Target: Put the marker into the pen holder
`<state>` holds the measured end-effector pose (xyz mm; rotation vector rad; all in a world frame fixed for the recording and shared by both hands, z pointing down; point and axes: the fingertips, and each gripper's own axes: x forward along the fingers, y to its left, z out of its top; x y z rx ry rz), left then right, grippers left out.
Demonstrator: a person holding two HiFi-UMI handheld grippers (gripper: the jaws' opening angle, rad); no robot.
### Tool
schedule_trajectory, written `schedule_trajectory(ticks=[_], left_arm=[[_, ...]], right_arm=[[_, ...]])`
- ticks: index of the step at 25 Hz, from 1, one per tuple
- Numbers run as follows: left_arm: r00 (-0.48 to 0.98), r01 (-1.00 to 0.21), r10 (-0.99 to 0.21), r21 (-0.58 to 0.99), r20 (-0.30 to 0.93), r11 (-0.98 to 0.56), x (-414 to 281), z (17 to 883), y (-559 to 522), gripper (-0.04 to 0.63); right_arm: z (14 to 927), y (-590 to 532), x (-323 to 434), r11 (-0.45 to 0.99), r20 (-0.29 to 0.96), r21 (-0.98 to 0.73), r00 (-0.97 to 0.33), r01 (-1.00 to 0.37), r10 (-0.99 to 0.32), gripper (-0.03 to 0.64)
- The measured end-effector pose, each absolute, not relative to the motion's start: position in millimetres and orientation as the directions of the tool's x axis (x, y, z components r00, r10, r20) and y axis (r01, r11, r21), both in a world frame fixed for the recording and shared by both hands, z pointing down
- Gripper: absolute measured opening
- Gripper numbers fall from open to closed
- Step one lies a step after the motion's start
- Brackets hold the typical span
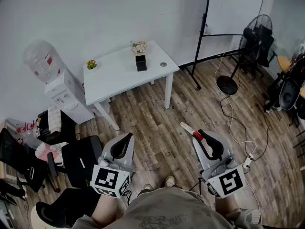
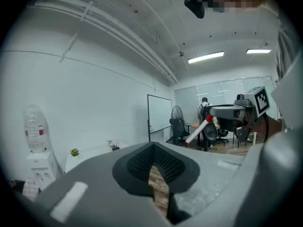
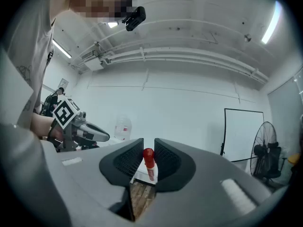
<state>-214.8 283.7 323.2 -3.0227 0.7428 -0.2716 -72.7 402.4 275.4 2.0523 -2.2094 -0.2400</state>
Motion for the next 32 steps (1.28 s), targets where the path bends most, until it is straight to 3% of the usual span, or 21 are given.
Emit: schedule_trajectory(ticks=[32], left_arm=[[0.853, -0.455, -0.470, -0.117, 0.227, -0.883, -153, 335, 300, 0.000]], right_arm=[[301, 405, -2, 0.110, -0.006, 0.106, -0.111, -0.988, -0.994, 0.098]])
